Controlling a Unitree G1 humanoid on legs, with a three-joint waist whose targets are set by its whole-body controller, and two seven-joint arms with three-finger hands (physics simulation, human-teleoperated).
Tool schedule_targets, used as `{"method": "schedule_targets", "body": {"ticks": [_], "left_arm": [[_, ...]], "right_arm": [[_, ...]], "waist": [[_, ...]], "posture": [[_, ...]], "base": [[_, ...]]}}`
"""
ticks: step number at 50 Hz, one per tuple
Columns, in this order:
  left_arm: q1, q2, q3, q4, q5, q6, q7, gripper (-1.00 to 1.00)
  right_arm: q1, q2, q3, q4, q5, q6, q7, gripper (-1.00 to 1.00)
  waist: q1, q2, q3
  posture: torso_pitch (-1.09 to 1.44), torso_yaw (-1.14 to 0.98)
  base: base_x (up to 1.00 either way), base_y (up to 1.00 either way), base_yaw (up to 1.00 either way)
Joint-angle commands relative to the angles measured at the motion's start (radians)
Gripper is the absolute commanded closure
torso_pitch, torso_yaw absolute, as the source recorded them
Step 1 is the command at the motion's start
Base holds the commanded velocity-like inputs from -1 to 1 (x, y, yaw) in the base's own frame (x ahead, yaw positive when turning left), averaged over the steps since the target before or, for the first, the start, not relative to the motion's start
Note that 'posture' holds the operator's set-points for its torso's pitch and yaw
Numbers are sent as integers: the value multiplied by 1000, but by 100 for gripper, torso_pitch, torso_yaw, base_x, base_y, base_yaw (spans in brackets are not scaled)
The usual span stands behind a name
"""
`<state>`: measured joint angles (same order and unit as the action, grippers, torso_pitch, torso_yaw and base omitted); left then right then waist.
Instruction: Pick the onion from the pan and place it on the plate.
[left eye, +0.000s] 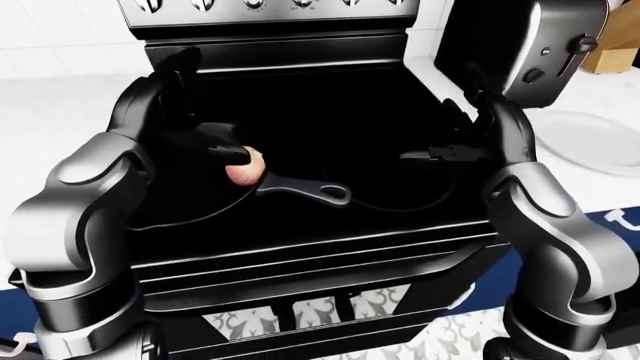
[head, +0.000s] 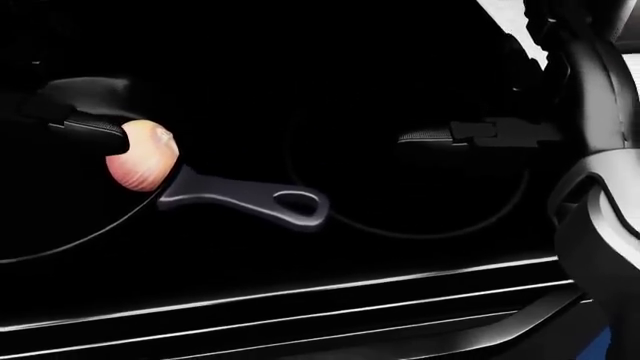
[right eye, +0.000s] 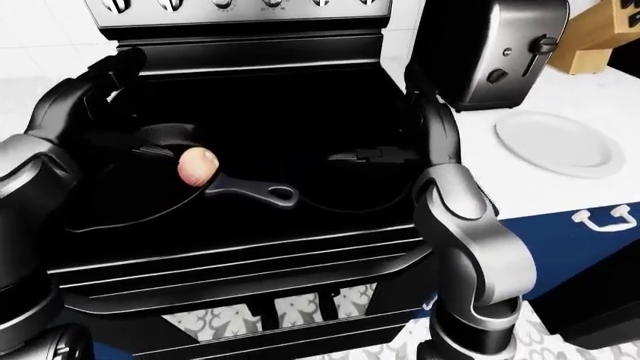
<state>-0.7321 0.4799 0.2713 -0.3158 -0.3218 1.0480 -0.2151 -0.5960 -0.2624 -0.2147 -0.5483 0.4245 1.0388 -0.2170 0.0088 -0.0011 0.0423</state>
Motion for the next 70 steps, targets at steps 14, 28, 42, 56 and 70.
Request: {"method": "schedule_targets", "body": {"ticks": [14, 28, 42, 56, 70], "left_arm": [[-22, 3, 1, -18, 13, -26, -54, -78], [3, 8, -6, -23, 37, -28, -122, -72], [14, 19, -19, -7, 98, -42, -230, -73], [2, 24, -37, 28, 197, -50, -321, -73], [-15, 45, -37, 64, 273, -47, -391, -76]], "right_arm": [[-36, -11, -11, -23, -6, -35, 8, -100], [-27, -7, -14, -35, -4, -28, 5, -100], [-24, -3, -13, -44, -1, -23, 1, -100], [-18, -4, -12, -27, -10, -44, 10, -100], [-21, -5, -16, -37, -1, -31, 1, -100]], "waist": [[1, 1, -27], [1, 1, -28], [2, 1, -28], [3, -1, -28], [3, -2, -28]], "posture": [[0, 0], [0, 0], [0, 0], [0, 0], [0, 0]], "base": [[0, 0, 0], [0, 0, 0], [0, 0, 0], [0, 0, 0], [0, 0, 0]]}}
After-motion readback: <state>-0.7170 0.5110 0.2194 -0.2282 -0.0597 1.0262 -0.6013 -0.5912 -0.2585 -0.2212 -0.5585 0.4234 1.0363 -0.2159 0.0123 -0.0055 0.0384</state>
